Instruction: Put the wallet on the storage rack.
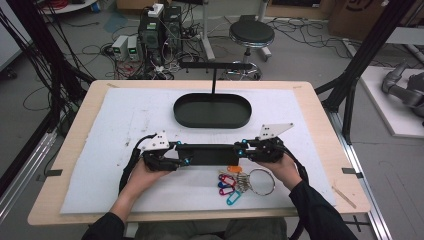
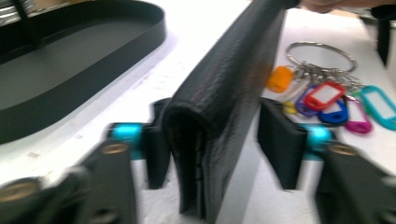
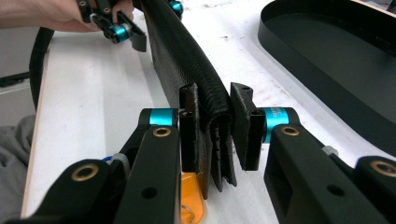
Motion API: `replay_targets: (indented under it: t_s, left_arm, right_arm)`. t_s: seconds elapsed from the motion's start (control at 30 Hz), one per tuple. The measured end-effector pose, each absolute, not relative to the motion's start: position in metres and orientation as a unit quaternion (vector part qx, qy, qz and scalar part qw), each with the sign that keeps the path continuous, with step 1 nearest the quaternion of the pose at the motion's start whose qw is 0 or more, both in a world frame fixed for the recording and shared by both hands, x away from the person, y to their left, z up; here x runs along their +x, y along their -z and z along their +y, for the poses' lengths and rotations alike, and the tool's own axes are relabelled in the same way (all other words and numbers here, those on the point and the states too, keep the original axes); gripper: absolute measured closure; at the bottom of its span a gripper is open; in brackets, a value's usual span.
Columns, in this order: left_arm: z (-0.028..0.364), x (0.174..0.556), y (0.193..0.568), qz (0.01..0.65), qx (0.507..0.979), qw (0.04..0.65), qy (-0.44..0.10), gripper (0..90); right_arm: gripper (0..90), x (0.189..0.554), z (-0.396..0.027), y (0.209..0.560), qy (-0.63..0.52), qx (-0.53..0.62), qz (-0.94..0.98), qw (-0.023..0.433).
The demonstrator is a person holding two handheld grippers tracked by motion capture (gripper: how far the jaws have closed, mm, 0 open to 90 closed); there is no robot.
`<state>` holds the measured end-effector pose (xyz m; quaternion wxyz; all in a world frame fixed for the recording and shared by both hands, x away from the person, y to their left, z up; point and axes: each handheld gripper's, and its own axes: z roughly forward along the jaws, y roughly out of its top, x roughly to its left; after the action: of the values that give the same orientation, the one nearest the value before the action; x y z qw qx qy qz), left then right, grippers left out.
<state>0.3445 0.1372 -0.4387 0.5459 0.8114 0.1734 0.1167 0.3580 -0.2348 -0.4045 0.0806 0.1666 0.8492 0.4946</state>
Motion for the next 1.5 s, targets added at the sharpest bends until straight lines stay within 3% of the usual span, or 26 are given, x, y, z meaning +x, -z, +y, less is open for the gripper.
replay_targets:
  t_s: [0.13,0.17,0.3,0.43,0.93,1.13,1.5]
  left_arm:
    - [0.139,0.344,0.437,0.166,0.812,0.550,-0.105,70.5]
    - [0.138,0.344,0.436,0.164,0.812,0.550,-0.106,71.6]
    - [0.135,0.340,0.427,0.164,0.810,0.550,-0.119,73.3]
    - [0.133,0.338,0.418,0.168,0.803,0.551,-0.152,73.7]
    - [0.131,0.360,0.388,0.188,0.764,0.586,-0.195,73.8]
    - [0.125,0.381,0.379,0.197,0.757,0.590,-0.201,74.0]
    - [0.113,0.423,0.381,0.210,0.756,0.580,-0.217,73.9]
  right_arm:
    - [69.5,0.359,-0.235,0.405,-0.484,0.175,0.852,0.095]
    - [64.6,0.359,-0.236,0.405,-0.484,0.187,0.849,0.101]
    - [60.9,0.360,-0.247,0.401,-0.497,0.219,0.832,0.115]
    - [60.7,0.359,-0.262,0.394,-0.511,0.245,0.810,0.150]
    - [54.8,0.353,-0.318,0.392,-0.511,0.375,0.728,0.261]
    - [48.1,0.353,-0.335,0.393,-0.516,0.415,0.699,0.270]
    - [47.1,0.354,-0.338,0.394,-0.521,0.422,0.689,0.275]
